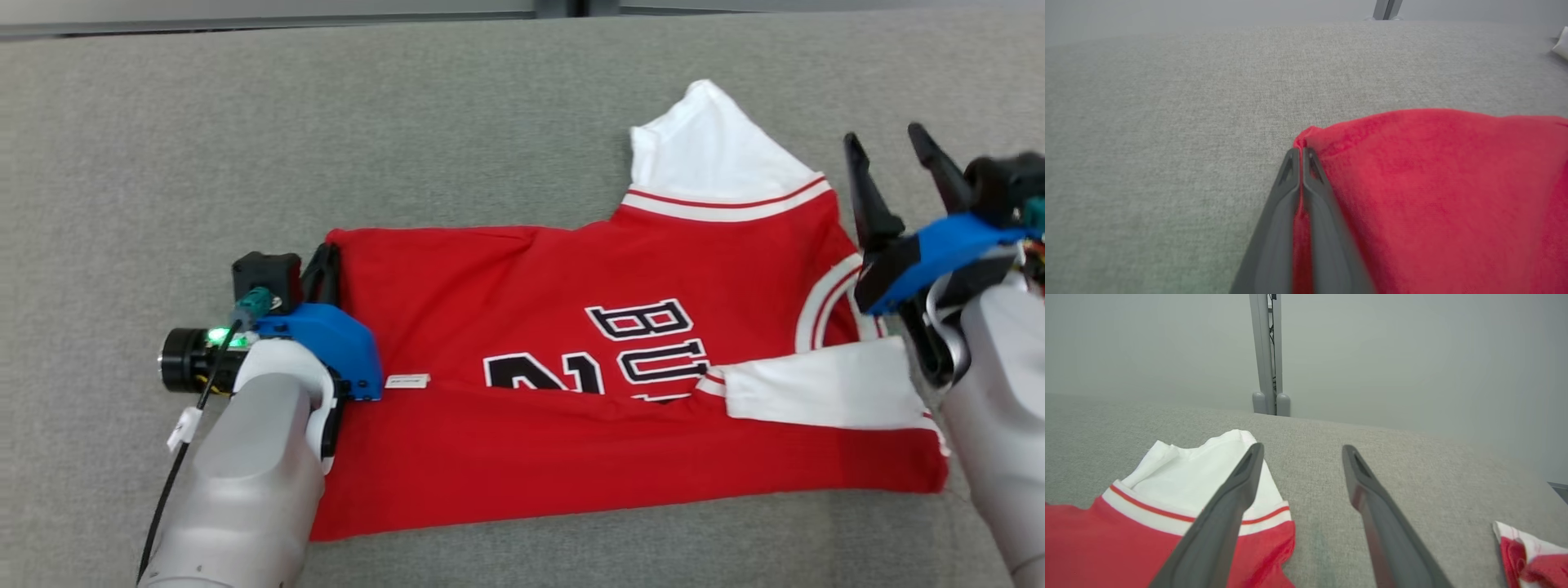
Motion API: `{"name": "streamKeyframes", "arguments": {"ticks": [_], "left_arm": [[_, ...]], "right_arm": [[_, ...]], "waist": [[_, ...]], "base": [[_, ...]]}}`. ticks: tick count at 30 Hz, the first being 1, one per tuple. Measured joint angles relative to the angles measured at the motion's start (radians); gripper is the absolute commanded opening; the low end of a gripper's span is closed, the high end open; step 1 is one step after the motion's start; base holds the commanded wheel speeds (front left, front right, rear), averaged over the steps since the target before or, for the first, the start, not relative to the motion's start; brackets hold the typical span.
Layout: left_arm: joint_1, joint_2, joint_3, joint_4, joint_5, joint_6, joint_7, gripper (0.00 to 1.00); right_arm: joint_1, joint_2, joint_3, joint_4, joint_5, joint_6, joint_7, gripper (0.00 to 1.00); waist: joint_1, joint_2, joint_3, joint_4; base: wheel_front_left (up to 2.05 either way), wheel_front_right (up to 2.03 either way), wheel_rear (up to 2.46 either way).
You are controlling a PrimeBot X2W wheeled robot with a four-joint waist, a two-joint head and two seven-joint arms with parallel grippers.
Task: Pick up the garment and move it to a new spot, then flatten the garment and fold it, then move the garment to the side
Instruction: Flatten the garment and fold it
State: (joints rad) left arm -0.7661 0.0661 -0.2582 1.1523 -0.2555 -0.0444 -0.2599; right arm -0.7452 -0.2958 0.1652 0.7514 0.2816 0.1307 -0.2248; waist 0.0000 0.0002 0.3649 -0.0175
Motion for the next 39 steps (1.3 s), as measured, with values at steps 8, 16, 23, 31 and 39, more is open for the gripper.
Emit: {"name": "streamKeyframes", "arguments": {"ticks": [8, 16, 23, 31, 39], "left_arm": [[-0.002, -0.014, -0.044, -0.141, -0.002, 0.036, -0.002, 0.0], [0.051, -0.015, -0.176, -0.348, -0.085, 0.077, -0.002, 0.0], [0.049, -0.016, -0.26, -0.419, -0.14, 0.121, -0.002, 0.0], [0.051, -0.016, -0.275, -0.446, -0.167, 0.153, -0.002, 0.0], [0.061, -0.017, -0.177, -0.516, -0.118, 0.184, -0.002, 0.0]], "right_arm": [[-0.182, -0.042, 0.078, 0.167, -0.018, 0.0, 0.09, 1.0], [-0.292, -0.091, 0.095, 0.326, -0.044, 0.0, 0.142, 1.0], [-0.364, -0.124, 0.1, 0.428, -0.064, 0.0, 0.183, 1.0], [-0.401, -0.125, 0.113, 0.472, -0.057, 0.001, 0.209, 0.0], [-0.426, -0.158, 0.049, 0.49, -0.083, 0.0, 0.012, 0.0]], "waist": [[0.0001, 0.0001, 0.028, 0.096], [0.0001, 0.0, 0.067, 0.199], [0.0001, 0.0, 0.111, 0.276], [-0.0001, -0.0002, 0.143, 0.301], [0.0, -0.0002, 0.125, 0.266]], "base": [[0.0, 0.0, 0.0], [0.0, 0.0, 0.0], [0.0, 0.0, 0.0], [0.0, 0.0, 0.0], [0.0, 0.0, 0.0]]}}
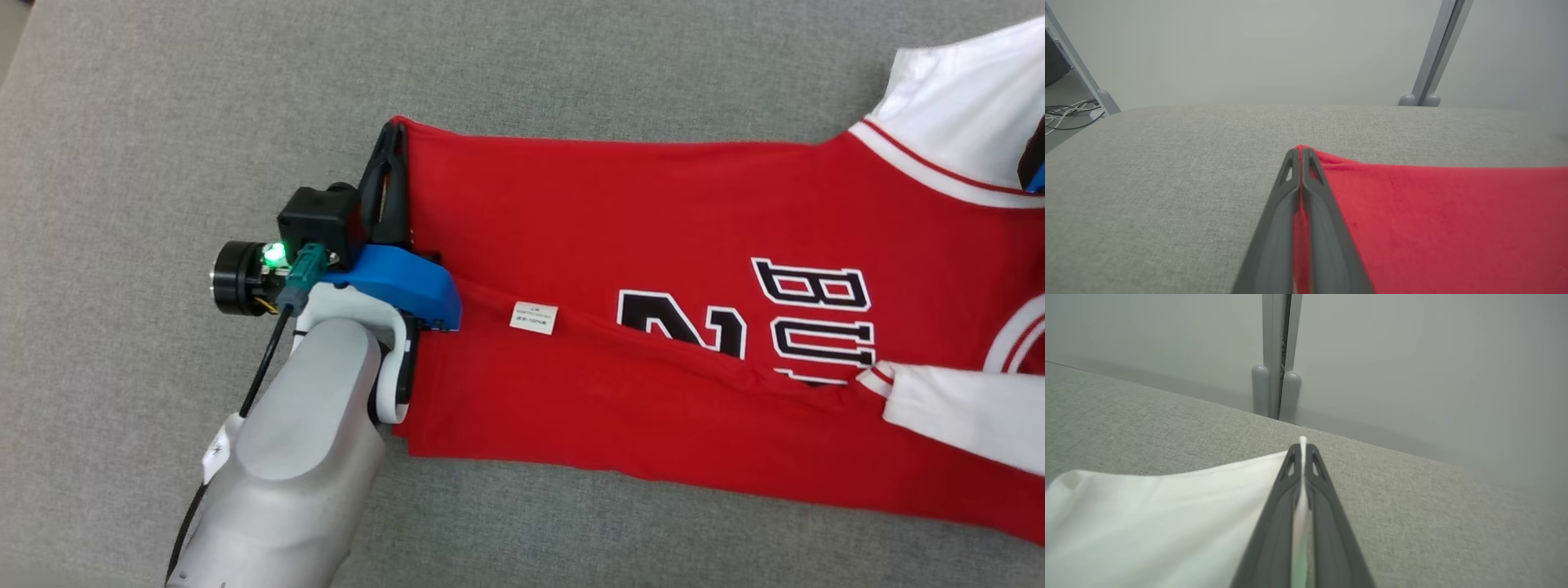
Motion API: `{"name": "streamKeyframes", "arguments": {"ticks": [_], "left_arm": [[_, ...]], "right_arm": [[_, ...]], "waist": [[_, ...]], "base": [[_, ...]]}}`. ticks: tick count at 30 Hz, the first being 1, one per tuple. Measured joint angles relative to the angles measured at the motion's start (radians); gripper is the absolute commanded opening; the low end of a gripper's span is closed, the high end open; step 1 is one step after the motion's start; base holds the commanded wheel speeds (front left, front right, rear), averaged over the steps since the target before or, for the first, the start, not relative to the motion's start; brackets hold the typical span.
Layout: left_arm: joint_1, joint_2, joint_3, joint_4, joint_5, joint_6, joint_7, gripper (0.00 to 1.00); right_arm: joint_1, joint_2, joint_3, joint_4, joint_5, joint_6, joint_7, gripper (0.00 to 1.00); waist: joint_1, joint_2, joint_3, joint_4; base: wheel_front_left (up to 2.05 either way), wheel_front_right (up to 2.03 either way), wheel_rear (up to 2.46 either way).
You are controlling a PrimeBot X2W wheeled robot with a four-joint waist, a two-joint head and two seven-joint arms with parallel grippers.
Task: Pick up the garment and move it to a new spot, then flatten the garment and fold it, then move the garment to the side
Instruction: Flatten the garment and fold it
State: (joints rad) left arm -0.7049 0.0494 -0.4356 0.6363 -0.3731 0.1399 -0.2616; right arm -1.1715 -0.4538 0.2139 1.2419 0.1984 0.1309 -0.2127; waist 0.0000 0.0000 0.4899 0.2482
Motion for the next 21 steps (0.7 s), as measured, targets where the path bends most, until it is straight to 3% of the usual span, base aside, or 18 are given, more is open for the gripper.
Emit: {"name": "streamKeyframes", "arguments": {"ticks": [5, 8, 15, 21], "left_arm": [[0.047, 0.011, 0.075, -0.047, 0.045, -0.002, 0.0, 0.0], [0.079, 0.013, 0.109, -0.054, 0.068, -0.013, 0.0, 0.0], [0.171, 0.025, 0.173, -0.045, 0.108, -0.041, 0.0, 0.0], [0.28, 0.02, 0.222, -0.04, 0.123, -0.067, 0.0, 0.0]], "right_arm": [[0.004, 0.026, -0.075, -0.015, -0.003, 0.0, -0.045, 0.0], [0.049, 0.062, -0.109, -0.097, 0.006, 0.0, -0.048, 0.0], [0.271, 0.135, -0.187, -0.296, 0.083, 0.0, -0.049, 0.0], [0.489, 0.163, -0.202, -0.379, 0.149, 0.0, -0.049, 0.0]], "waist": [[0.0, 0.0, -0.033, -0.033], [0.0, 0.0, -0.06, -0.057], [-0.0002, 0.0, -0.145, -0.118], [-0.0003, -0.0001, -0.235, -0.159]], "base": [[0.0, 0.0, 0.0], [0.0, 0.0, 0.0], [0.0, 0.0, 0.0], [0.0, 0.0, 0.0]]}}
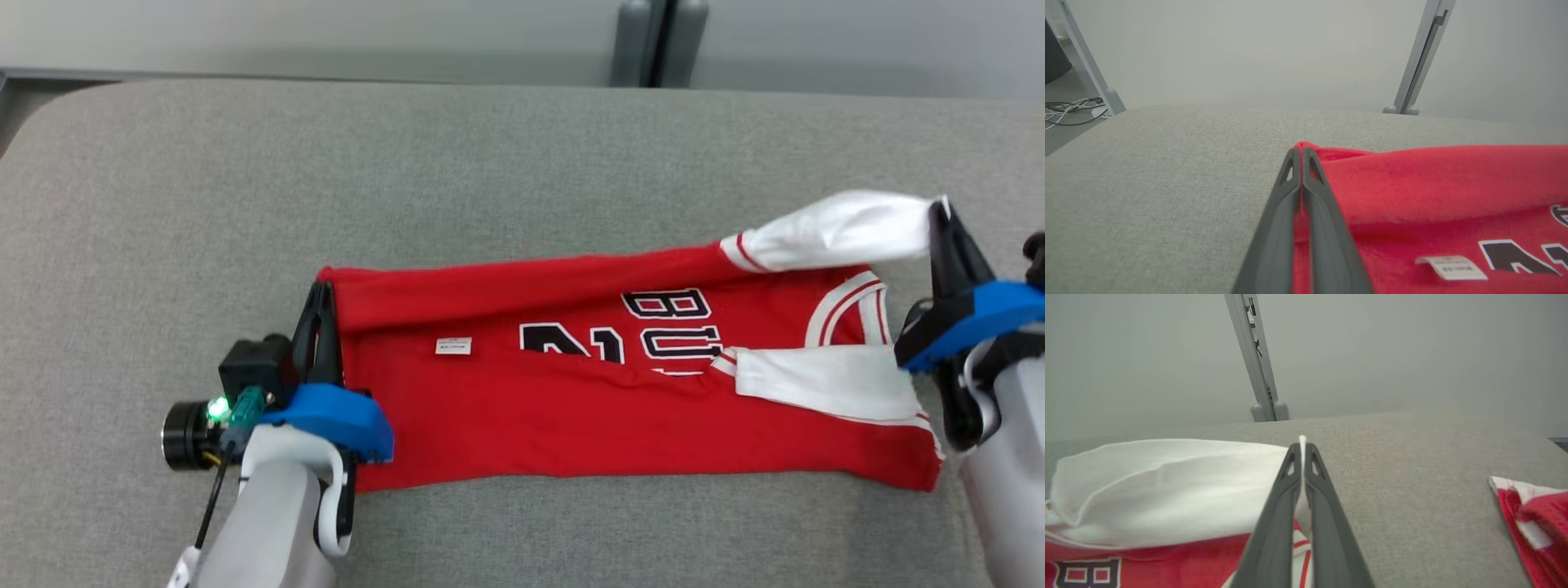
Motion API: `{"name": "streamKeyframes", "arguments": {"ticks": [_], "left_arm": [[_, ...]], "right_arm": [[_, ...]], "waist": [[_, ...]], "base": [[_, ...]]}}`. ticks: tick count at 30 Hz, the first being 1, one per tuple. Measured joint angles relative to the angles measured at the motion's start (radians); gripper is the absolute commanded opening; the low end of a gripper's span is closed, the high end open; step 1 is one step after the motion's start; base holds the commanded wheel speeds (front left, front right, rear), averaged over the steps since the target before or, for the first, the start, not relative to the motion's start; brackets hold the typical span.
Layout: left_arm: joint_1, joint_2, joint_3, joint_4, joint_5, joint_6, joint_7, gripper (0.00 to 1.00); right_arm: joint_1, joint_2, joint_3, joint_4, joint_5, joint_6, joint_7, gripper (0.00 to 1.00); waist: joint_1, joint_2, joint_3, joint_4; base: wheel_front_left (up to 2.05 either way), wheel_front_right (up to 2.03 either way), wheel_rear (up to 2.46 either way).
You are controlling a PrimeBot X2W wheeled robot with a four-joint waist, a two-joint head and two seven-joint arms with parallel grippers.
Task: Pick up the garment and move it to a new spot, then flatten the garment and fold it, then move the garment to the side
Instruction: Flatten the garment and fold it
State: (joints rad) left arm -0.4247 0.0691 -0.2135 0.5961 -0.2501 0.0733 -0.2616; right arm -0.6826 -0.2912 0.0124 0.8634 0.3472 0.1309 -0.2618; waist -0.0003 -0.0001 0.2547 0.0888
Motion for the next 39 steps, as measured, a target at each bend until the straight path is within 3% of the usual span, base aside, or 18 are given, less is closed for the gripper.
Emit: {"name": "streamKeyframes", "arguments": {"ticks": [9, 10, 11, 12, 16, 20, 29, 34, 35, 36, 39], "left_arm": [[0.149, -0.013, 0.032, 0.046, 0.011, -0.021, 0.0, 0.0], [0.157, -0.014, 0.037, 0.051, 0.005, -0.021, 0.0, 0.11], [0.164, -0.015, 0.041, 0.05, 0.001, -0.02, 0.0, 0.45], [0.169, -0.016, 0.043, 0.048, 0.001, -0.016, 0.0, 1.0], [0.212, -0.017, 0.074, 0.023, -0.007, 0.017, 0.0, 1.0], [0.26, -0.019, 0.056, 0.01, -0.019, 0.018, 0.0, 1.0], [0.268, -0.017, -0.006, -0.011, -0.052, 0.034, 0.0, 1.0], [0.259, -0.018, -0.014, -0.022, -0.057, 0.044, 0.0, 1.0], [0.259, -0.018, -0.014, -0.024, -0.058, 0.045, 0.0, 1.0], [0.258, -0.018, -0.015, -0.025, -0.058, 0.045, 0.0, 1.0], [0.257, -0.018, -0.021, -0.031, -0.062, 0.045, 0.0, 1.0]], "right_arm": [[0.197, 0.035, 0.03, 0.018, 0.066, 0.0, 0.0, 0.0], [0.203, 0.037, 0.033, 0.026, 0.074, 0.0, 0.0, 0.2], [0.205, 0.041, 0.034, 0.029, 0.082, 0.0, 0.0, 0.47], [0.205, 0.042, 0.035, 0.029, 0.087, 0.0, 0.0, 1.0], [0.205, 0.037, 0.029, 0.019, 0.104, 0.0, 0.0, 1.0], [0.204, 0.028, 0.027, 0.023, 0.101, 0.0, 0.0, 1.0], [0.192, 0.028, 0.078, 0.194, 0.073, 0.0, 0.024, 1.0], [0.163, 0.032, 0.112, 0.223, 0.102, -0.004, 0.047, 1.0], [0.16, 0.033, 0.125, 0.222, 0.113, -0.007, 0.052, 0.45], [0.158, 0.034, 0.137, 0.219, 0.12, -0.007, 0.057, 0.0], [0.154, 0.035, 0.158, 0.21, 0.139, 0.0, 0.042, 0.0]], "waist": [[-0.0001, -0.0001, -0.086, -0.054], [0.0, -0.0001, -0.088, -0.056], [0.0, 0.0, -0.088, -0.056], [0.0002, 0.0, -0.088, -0.054], [0.0002, 0.0, -0.095, -0.036], [0.0002, 0.0, -0.104, -0.009], [0.0002, 0.0001, -0.084, 0.06], [0.0002, 0.0, -0.065, 0.07], [0.0002, 0.0, -0.063, 0.067], [0.0001, 0.0, -0.063, 0.062], [0.0003, 0.0, -0.062, 0.043]], "base": [[0.0, 0.0, 0.0], [0.0, 0.0, 0.0], [0.0, 0.0, 0.0], [0.0, 0.0, 0.0], [0.0, 0.0, 0.0], [0.0, 0.0, 0.0], [0.0, 0.0, 0.0], [0.0, 0.0, 0.0], [0.0, 0.0, 0.0], [0.0, 0.0, 0.0], [0.0, 0.0, 0.0]]}}
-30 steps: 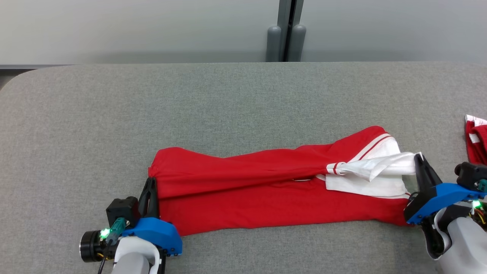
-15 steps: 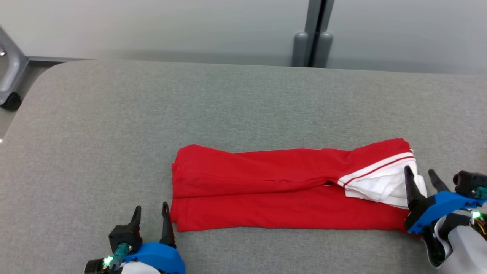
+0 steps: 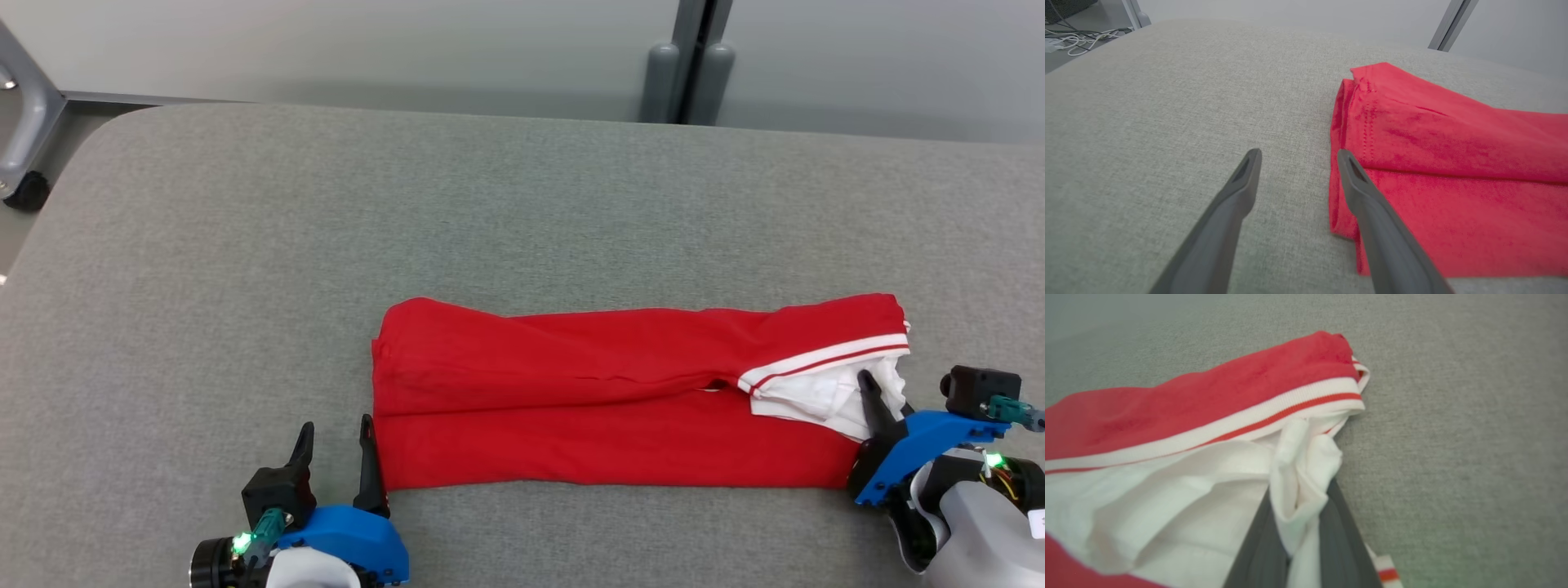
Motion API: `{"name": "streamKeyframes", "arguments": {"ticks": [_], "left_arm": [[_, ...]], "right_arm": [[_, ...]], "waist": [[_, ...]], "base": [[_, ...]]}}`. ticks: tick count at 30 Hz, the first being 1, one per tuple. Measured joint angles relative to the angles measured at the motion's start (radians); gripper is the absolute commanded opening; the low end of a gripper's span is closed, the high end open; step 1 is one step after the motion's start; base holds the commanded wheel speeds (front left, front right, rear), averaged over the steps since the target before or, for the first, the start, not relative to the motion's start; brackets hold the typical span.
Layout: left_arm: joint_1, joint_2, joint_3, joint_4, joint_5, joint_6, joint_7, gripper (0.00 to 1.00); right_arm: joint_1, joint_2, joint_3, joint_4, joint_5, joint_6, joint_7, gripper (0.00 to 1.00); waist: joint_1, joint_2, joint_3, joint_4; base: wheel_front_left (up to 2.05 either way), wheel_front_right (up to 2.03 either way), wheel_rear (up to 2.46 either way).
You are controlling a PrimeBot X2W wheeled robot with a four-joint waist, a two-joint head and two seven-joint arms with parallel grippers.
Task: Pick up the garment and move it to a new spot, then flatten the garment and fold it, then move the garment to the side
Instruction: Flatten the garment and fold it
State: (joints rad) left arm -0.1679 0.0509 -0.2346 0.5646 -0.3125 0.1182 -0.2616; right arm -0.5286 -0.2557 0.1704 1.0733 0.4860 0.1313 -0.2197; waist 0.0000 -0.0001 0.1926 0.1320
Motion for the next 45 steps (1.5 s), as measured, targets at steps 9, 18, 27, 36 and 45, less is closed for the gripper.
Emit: {"name": "streamKeyframes", "arguments": {"ticks": [9, 18, 27, 36, 45], "left_arm": [[-0.01, 0.0, -0.022, 0.002, -0.014, 0.0, 0.0, 1.0], [-0.019, -0.001, -0.065, 0.021, -0.033, -0.001, 0.0, 1.0], [-0.018, -0.001, -0.096, 0.038, -0.03, -0.006, 0.0, 1.0], [-0.001, 0.0, -0.141, 0.05, -0.045, -0.013, 0.0, 1.0], [0.0, 0.0, -0.161, 0.07, -0.057, 0.0, 0.0, 1.0]], "right_arm": [[-0.005, -0.044, -0.063, -0.068, -0.016, 0.0, -0.041, 0.0], [0.04, 0.058, 0.002, -0.311, -0.016, -0.001, -0.042, 0.0], [0.073, 0.117, 0.198, -0.417, 0.084, -0.001, -0.042, 0.0], [0.055, 0.16, 0.363, -0.404, 0.145, -0.001, -0.035, 0.0], [-0.008, 0.193, 0.432, -0.324, 0.171, -0.001, -0.038, 1.0]], "waist": [[0.0001, 0.0002, -0.016, -0.094], [0.0001, 0.0002, -0.046, -0.143], [0.0, 0.0003, -0.075, -0.053], [-0.0001, 0.0002, -0.088, 0.07], [0.0001, 0.0001, -0.079, 0.142]], "base": [[0.0, 0.0, 0.0], [0.0, 0.0, 0.0], [0.0, 0.0, 0.0], [0.0, 0.0, 0.0], [0.0, 0.0, 0.0]]}}
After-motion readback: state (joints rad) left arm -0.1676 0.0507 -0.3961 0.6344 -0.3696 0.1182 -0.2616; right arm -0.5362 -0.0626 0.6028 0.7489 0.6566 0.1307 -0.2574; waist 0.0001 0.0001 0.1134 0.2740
